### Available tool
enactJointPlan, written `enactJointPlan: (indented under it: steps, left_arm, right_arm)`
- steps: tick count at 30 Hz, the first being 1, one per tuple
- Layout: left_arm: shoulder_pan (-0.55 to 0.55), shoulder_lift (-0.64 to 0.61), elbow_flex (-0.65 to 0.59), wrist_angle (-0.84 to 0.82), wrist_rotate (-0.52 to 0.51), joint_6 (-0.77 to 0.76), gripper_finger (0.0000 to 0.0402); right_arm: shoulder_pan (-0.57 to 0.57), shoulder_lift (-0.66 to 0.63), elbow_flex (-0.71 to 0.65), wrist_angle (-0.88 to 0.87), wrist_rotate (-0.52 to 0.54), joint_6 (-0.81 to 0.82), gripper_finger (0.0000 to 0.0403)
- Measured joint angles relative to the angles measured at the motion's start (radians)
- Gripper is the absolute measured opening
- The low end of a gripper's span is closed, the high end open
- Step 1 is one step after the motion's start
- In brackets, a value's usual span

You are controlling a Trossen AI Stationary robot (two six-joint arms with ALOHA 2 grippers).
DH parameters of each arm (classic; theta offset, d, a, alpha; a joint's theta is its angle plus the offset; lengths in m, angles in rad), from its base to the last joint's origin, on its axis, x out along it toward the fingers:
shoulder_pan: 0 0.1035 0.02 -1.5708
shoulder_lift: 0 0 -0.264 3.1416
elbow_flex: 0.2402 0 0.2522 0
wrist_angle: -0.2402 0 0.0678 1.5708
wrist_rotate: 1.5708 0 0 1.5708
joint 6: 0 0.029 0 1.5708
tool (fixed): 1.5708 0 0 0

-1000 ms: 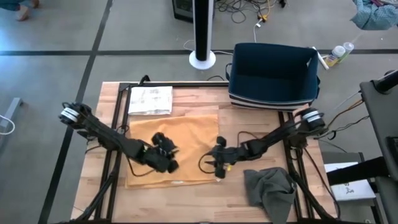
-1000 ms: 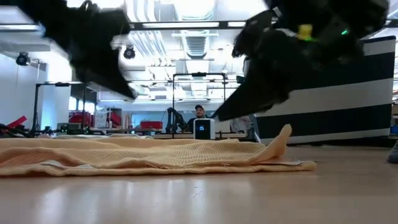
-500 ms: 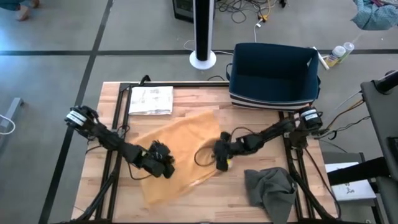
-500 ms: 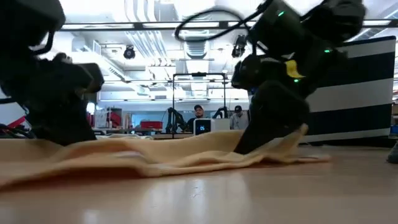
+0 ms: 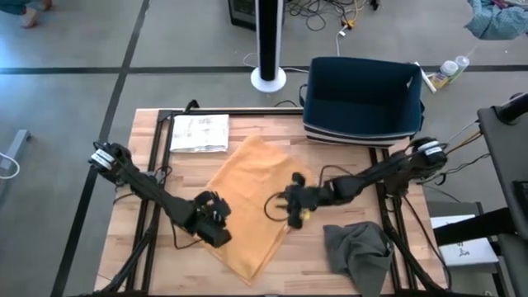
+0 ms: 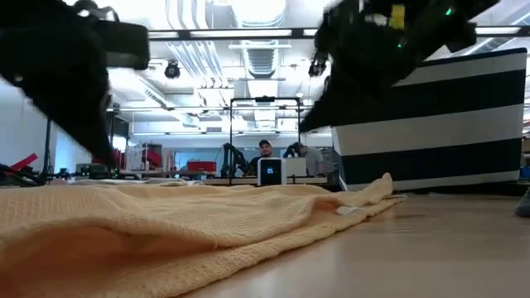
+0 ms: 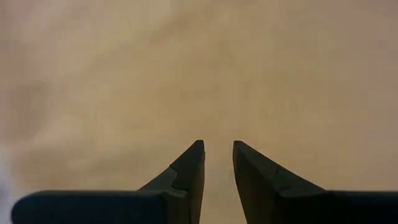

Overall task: Fold towel
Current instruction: Fold the yellow towel

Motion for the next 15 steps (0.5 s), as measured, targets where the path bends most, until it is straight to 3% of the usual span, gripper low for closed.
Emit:
enactJointPlan:
  steps: [4, 8, 15]
  left_arm:
    - [-0.056, 0.027, -0.075, 0.097, 0.045, -0.026, 0.0076]
    - [-0.120, 0.043, -0.131, 0.134, 0.071, -0.098, 0.0076]
    - [-0.263, 0.028, -0.130, 0.117, 0.093, -0.194, 0.0076]
  right_arm:
    - [0.075, 0.138, 0.022, 0.112, -0.004, 0.074, 0.0145]
    - [0.107, 0.246, 0.054, 0.070, -0.005, 0.131, 0.0153]
    - [0.063, 0.231, 0.080, -0.205, 0.077, 0.093, 0.0167]
